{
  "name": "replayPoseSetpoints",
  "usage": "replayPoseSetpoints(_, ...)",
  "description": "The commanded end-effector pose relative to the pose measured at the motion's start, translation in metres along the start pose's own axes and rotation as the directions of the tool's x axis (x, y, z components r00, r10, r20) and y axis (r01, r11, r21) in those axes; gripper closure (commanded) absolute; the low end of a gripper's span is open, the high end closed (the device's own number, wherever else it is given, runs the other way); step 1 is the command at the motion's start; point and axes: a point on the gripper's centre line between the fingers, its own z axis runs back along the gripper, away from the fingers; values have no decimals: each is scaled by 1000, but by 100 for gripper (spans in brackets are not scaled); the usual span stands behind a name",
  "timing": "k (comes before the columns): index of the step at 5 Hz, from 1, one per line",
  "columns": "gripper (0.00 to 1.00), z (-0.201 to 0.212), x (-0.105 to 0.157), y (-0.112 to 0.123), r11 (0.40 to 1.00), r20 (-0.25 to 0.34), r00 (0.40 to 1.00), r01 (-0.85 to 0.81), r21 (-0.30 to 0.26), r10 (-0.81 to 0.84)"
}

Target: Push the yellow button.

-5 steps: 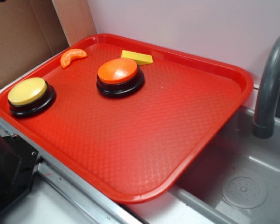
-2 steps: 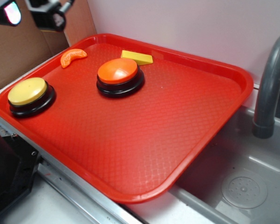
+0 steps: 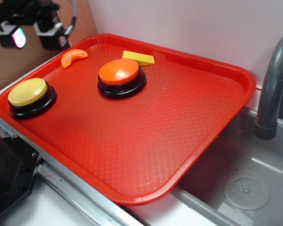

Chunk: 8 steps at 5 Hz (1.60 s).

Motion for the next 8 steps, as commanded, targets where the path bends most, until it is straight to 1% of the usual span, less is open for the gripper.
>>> replayPoseSetpoints(1,0,-18,15,45,997,13,998,68,34,-69)
replayPoseSetpoints(2,0,-50,26,41,991,-13,992,126,54,-126)
replayPoseSetpoints(3,0,-76,29,36,991,-9,991,134,23,-134)
replayPoseSetpoints(4,0,-81,27,31,994,-27,994,108,27,-107)
replayPoseSetpoints(5,0,-79,25,28,996,-52,994,94,5,-94)
replayPoseSetpoints(6,0,-51,29,26,996,-44,995,88,12,-87)
replayPoseSetpoints(7,0,-15,35,26,996,-15,997,82,20,-82)
replayPoseSetpoints(8,0,-4,32,26,996,-3,996,86,27,-86)
